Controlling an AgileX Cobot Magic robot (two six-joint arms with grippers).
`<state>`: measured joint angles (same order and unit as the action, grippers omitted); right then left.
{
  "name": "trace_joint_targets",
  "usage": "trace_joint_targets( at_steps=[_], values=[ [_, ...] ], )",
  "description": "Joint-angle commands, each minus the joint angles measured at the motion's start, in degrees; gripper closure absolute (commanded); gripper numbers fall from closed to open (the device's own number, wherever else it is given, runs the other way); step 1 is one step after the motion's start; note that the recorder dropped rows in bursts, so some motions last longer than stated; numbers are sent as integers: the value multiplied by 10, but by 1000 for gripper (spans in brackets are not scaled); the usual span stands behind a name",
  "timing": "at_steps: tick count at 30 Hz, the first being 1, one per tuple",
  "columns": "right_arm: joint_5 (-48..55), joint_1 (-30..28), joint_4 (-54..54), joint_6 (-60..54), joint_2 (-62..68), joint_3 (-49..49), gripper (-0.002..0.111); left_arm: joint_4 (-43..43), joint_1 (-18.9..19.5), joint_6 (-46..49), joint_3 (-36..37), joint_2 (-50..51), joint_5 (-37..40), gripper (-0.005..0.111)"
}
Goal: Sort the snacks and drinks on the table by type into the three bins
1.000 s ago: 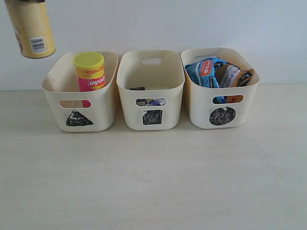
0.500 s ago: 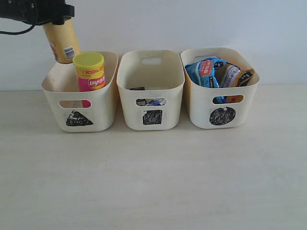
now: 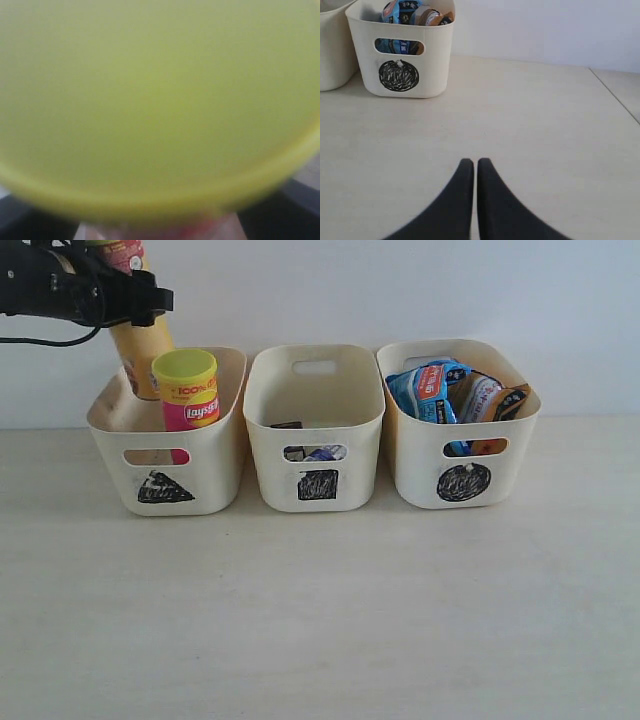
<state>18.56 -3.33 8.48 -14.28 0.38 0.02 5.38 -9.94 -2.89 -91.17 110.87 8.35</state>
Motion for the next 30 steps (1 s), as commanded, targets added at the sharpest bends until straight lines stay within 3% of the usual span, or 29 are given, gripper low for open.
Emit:
trace_joint_targets(
  at_steps=[1,9,12,15,18,20,30],
  values=[
    [-9,-1,-1,2,-4,0,108,-5,2,-10,-1,-2,-16,29],
    [-9,-1,-1,2,-4,0,108,-5,2,-19,-5,-16,-9,29],
    [-9,-1,-1,2,-4,0,108,-5,2,-18,-5,-28,-6,36],
    [-9,-1,-1,2,-4,0,108,-5,2,-18,-5,-46,8,56],
    [-9,-1,-1,2,-4,0,108,-5,2,-18,-5,-68,32,89],
    [-9,-1,-1,2,-4,0,108,-5,2,-18,-5,-85,53,102],
    [-9,-1,-1,2,-4,0,108,-7,24,-111,31,-170,140,103]
  ],
)
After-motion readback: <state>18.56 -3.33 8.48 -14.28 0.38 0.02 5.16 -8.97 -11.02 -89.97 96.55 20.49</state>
